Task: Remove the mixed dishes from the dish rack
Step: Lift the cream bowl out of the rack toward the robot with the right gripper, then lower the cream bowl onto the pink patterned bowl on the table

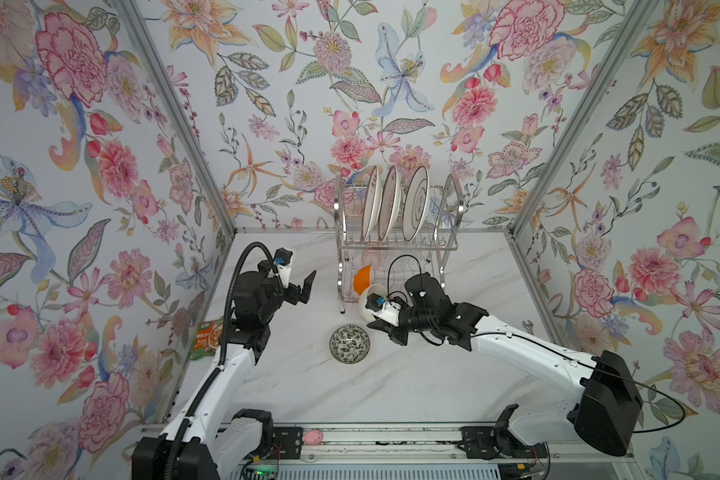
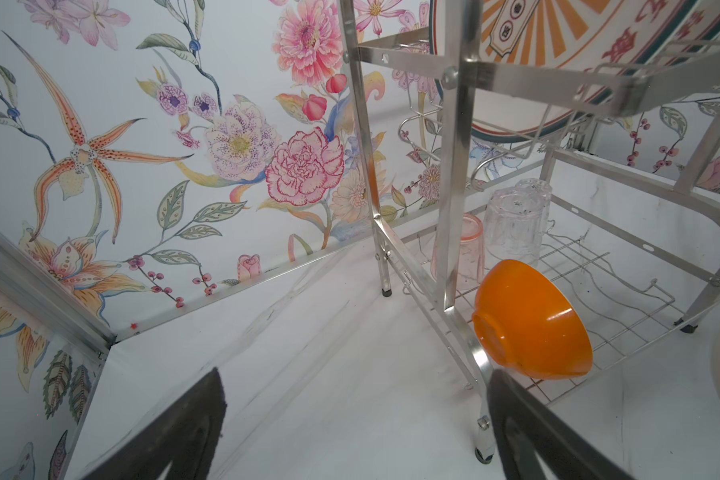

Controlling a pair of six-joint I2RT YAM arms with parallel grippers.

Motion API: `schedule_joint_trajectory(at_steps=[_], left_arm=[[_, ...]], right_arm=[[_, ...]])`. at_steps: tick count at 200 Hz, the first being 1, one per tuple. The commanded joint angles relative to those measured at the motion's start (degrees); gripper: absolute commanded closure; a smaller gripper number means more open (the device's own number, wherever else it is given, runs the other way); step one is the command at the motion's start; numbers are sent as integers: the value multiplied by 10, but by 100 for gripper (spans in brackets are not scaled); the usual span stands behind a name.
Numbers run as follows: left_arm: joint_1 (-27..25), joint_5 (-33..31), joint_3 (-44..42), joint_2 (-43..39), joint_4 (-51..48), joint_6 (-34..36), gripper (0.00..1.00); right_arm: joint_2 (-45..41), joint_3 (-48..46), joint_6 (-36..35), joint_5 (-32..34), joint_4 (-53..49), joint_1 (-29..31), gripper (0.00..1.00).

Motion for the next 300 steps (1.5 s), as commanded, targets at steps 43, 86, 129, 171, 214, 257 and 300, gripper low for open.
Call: schedule_joint_trajectory(at_steps=[43, 86, 129, 171, 214, 257, 300], left_arm=[[40, -26, 8, 31, 5, -24, 1], [51, -28, -7, 41, 16, -26, 1], [59, -27, -13, 46, 16, -24, 1], [66, -29, -19, 50, 22, -27, 1], [68, -29, -24, 47, 26, -19, 1], [68, -26, -30, 49, 32, -15, 1], [68, -21, -30, 46, 34, -10, 1]], right_arm=[[89, 106, -119, 84, -149, 71, 100], [144, 152, -132, 92, -178, 99, 100], [195, 193, -141, 114, -206, 116, 100], [236, 232, -130, 120, -237, 130, 100], [260, 252, -127, 127, -260, 134, 100], [279, 268, -126, 130, -274, 135, 97], [286, 273, -125, 131, -279, 135, 95]])
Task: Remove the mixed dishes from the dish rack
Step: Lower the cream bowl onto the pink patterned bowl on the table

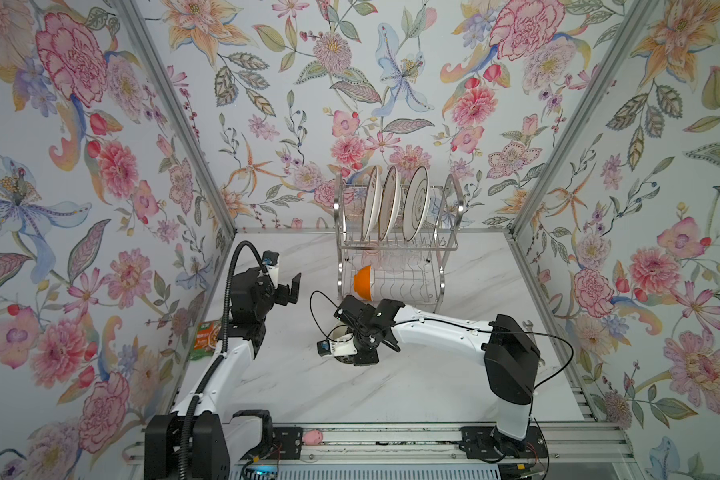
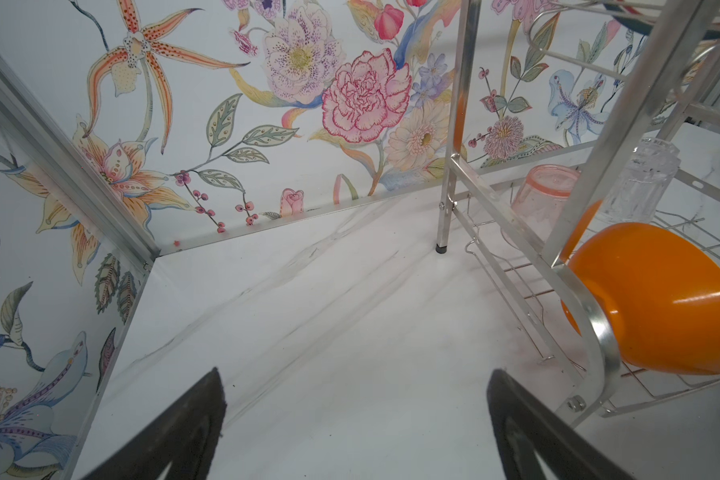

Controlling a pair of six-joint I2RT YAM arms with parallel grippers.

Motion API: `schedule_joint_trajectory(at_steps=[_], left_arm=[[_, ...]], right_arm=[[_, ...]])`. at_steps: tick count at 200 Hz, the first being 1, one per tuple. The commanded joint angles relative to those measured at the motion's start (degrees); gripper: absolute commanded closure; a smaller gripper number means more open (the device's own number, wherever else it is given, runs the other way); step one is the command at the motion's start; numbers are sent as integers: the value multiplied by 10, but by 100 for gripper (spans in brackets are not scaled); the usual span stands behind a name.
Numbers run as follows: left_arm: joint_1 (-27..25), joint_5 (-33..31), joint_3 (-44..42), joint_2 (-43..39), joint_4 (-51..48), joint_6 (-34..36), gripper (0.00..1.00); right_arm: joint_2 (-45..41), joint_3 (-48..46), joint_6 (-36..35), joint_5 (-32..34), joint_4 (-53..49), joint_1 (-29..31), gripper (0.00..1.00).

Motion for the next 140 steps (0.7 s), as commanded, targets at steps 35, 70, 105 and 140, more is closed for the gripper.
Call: schedule_joint_trajectory(at_steps=[35, 70, 105, 140], left_arm=[[7, 6, -4, -4, 12, 7, 1], [7, 5, -3, -8, 11, 8, 1], [7, 3, 5, -14, 0, 22, 1], [7, 3, 10, -21, -2, 14, 1]], right_arm=[[7, 18, 5, 5, -9, 7, 92], [8, 18, 7, 9, -9, 9, 87], [6, 16, 11, 7, -9, 9, 78], [-7, 7, 17, 3, -2, 3, 68]])
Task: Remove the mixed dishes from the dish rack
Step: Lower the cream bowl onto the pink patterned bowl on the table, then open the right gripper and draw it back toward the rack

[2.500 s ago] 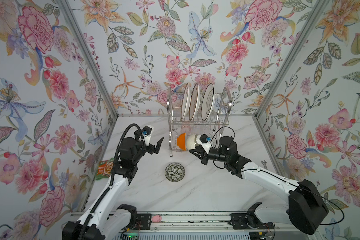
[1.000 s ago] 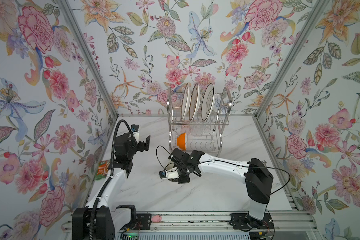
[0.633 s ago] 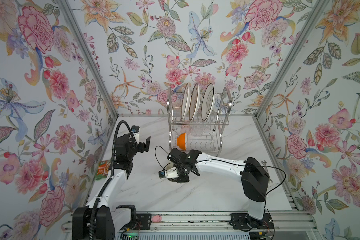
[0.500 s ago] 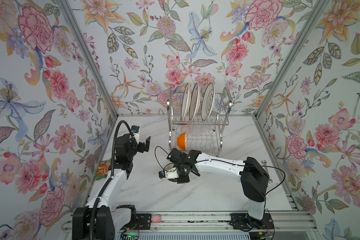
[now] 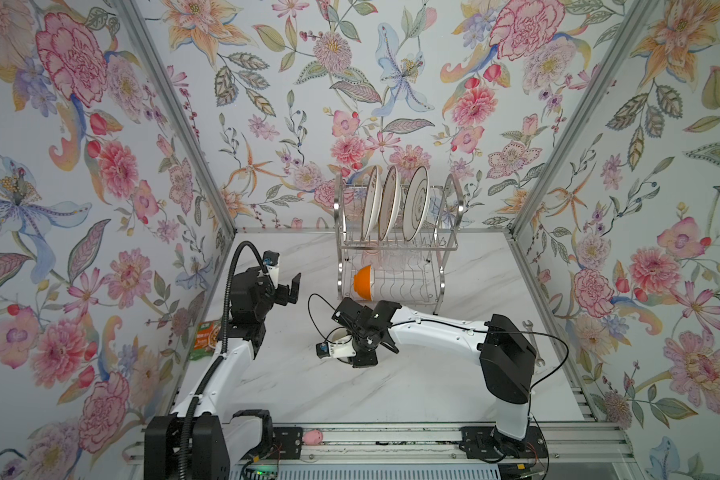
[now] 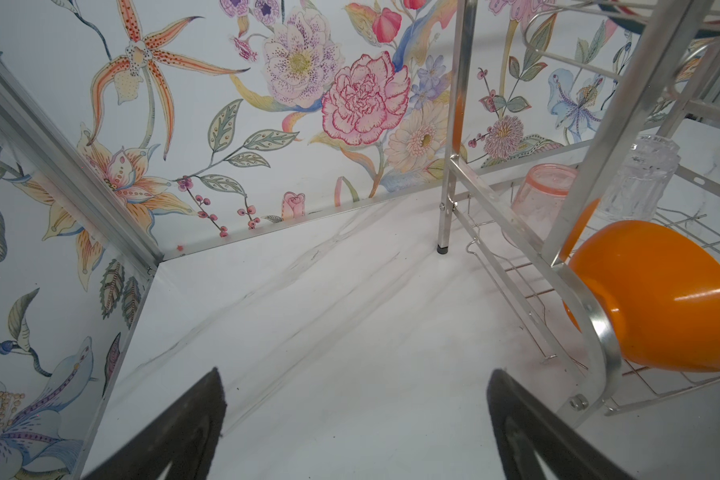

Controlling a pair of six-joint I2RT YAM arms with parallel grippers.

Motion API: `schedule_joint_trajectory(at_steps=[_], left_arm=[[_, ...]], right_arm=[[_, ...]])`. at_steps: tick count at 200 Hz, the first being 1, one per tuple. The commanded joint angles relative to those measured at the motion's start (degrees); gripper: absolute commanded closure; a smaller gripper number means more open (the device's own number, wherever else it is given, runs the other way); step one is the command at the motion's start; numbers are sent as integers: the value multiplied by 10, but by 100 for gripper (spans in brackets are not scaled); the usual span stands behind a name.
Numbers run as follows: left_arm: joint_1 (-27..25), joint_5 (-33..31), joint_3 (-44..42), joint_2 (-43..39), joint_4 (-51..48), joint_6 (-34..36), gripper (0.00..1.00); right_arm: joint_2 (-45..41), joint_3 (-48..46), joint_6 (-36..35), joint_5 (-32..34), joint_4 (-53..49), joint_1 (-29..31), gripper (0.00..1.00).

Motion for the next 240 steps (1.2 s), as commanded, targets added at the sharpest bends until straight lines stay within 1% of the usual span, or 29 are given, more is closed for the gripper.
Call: schedule_joint_trajectory(at_steps=[1, 9, 28, 59, 85, 100, 122, 142, 160, 185, 202, 218, 240], left_arm=[[7, 3, 10, -15, -2, 5, 1], [7, 3, 11, -17, -1, 3, 1], [7, 5, 14, -23, -2, -1, 1], [7, 10, 23, -30, -10, -2, 1], [6, 50, 20, -51, -1, 0, 1], [6, 66, 20, -64, -3, 2, 1], [6, 81, 20, -78, -16, 15, 1], [6, 99, 20, -87, -33, 29, 1], [6, 115, 18, -93, -40, 35, 1], [5, 140, 13, -99, -37, 38, 1], [5, 159, 7, -104, -30, 41, 1], [3, 191, -1, -111, -25, 47, 1], [-3, 240, -15, -126, -13, 47, 1]], right_arm=[[-16, 4, 10, -1, 3, -2, 67], [-22, -2, 14, -4, 12, -5, 65], [-40, -12, 22, -18, 32, -9, 62], [-69, -27, 39, -37, 61, -16, 61], [-102, -57, 73, -49, 104, -34, 58], [-130, -81, 97, -65, 146, -49, 57], [-164, -114, 146, -84, 205, -76, 56], [-198, -159, 193, -85, 276, -102, 56], [-234, -215, 252, -92, 365, -128, 56], [-273, -293, 327, -96, 478, -163, 54], [-287, -337, 381, -98, 542, -191, 54], [-293, -374, 431, -111, 602, -217, 52], [-284, -396, 471, -140, 663, -241, 51]])
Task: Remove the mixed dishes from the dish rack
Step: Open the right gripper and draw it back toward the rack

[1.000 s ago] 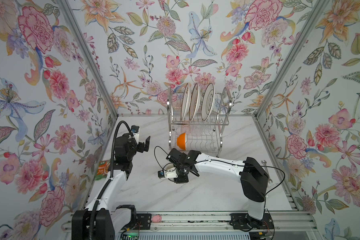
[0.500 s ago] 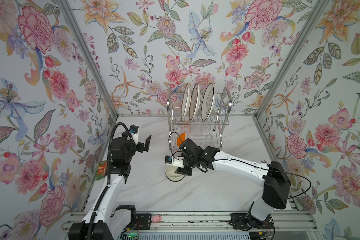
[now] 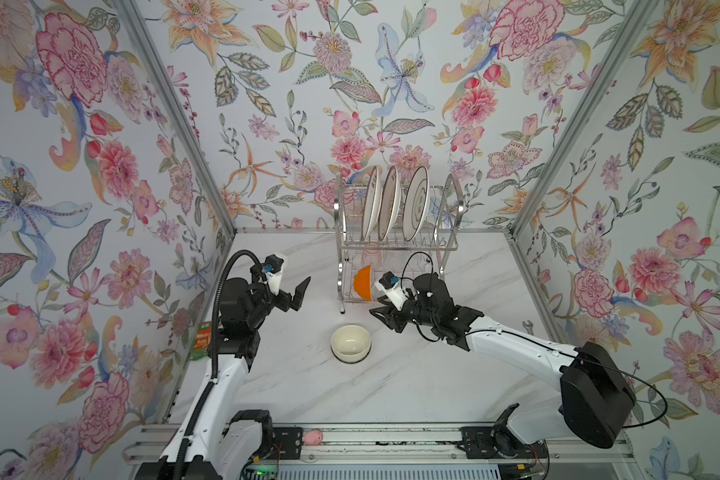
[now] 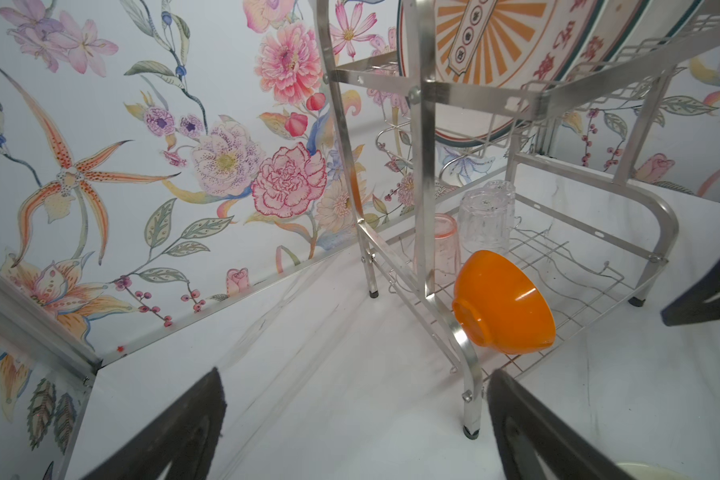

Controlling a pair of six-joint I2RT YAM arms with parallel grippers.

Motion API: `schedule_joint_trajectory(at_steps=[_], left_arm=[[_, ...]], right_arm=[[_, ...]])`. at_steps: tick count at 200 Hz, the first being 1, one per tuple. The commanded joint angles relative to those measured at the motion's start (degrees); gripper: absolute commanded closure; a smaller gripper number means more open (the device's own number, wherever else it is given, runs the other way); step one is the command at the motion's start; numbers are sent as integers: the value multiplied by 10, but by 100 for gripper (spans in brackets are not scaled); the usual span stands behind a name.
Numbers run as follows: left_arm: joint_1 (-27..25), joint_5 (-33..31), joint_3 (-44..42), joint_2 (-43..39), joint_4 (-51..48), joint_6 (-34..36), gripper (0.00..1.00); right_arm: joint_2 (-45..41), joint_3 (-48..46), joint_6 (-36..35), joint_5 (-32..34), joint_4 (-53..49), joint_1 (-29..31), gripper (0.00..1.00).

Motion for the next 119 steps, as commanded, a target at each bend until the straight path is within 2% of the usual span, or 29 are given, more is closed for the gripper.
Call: schedule_joint_trajectory(at_steps=[1, 26, 63, 119], left_arm=[[-3, 76, -16, -22, 20, 10, 1], [-9, 101, -20, -26, 14, 6, 1], [-19, 97, -38, -26, 13, 0, 1], [-40, 85, -62, -23, 14, -2, 1]], right_arm=[[-1, -22, 91, -39, 122, -21, 51], [29, -29, 125, -60, 174, -34, 51], [84, -23, 179, -91, 250, -73, 50], [151, 5, 212, -119, 305, -80, 50]])
